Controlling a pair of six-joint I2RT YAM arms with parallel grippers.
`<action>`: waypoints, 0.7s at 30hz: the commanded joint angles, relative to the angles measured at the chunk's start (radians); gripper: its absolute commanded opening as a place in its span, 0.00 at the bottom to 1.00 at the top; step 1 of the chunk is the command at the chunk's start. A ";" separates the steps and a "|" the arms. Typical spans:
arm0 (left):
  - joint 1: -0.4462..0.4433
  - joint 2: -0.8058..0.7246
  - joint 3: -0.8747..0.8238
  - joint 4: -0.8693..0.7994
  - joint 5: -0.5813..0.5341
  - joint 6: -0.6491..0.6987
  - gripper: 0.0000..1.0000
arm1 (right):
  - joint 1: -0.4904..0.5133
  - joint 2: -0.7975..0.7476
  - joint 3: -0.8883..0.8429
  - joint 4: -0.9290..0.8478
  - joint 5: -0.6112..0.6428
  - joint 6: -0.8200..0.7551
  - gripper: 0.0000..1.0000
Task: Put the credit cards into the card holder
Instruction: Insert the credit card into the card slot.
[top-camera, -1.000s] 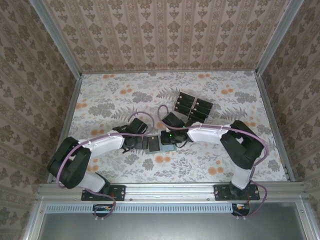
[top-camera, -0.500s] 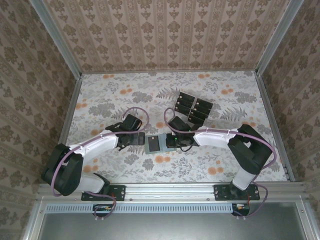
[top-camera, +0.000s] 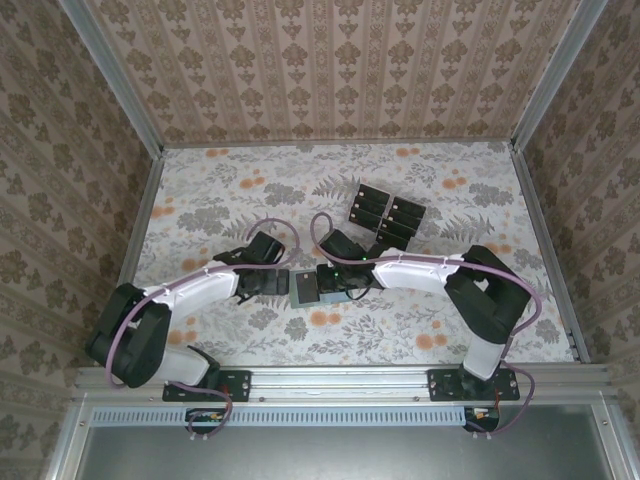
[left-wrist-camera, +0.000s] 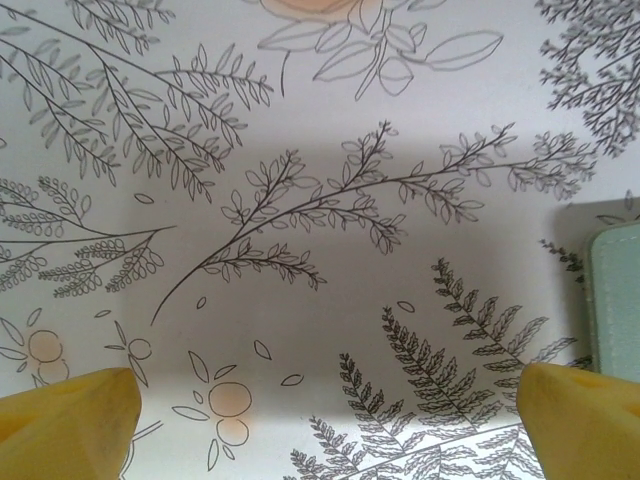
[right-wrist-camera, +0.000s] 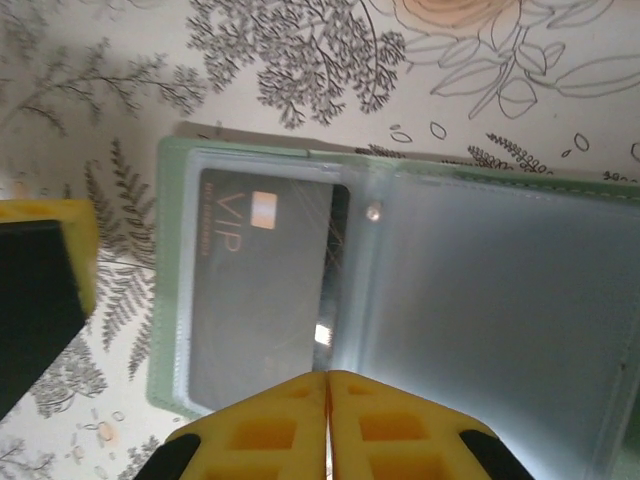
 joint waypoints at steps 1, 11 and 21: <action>-0.009 0.020 -0.011 -0.005 -0.014 0.017 1.00 | 0.005 0.036 0.026 -0.005 -0.005 -0.014 0.11; -0.028 0.060 -0.011 0.005 -0.028 -0.008 1.00 | 0.005 0.082 0.031 0.014 -0.028 -0.011 0.10; -0.034 0.067 -0.017 0.010 -0.028 -0.019 1.00 | 0.006 0.024 0.015 0.002 -0.015 -0.013 0.09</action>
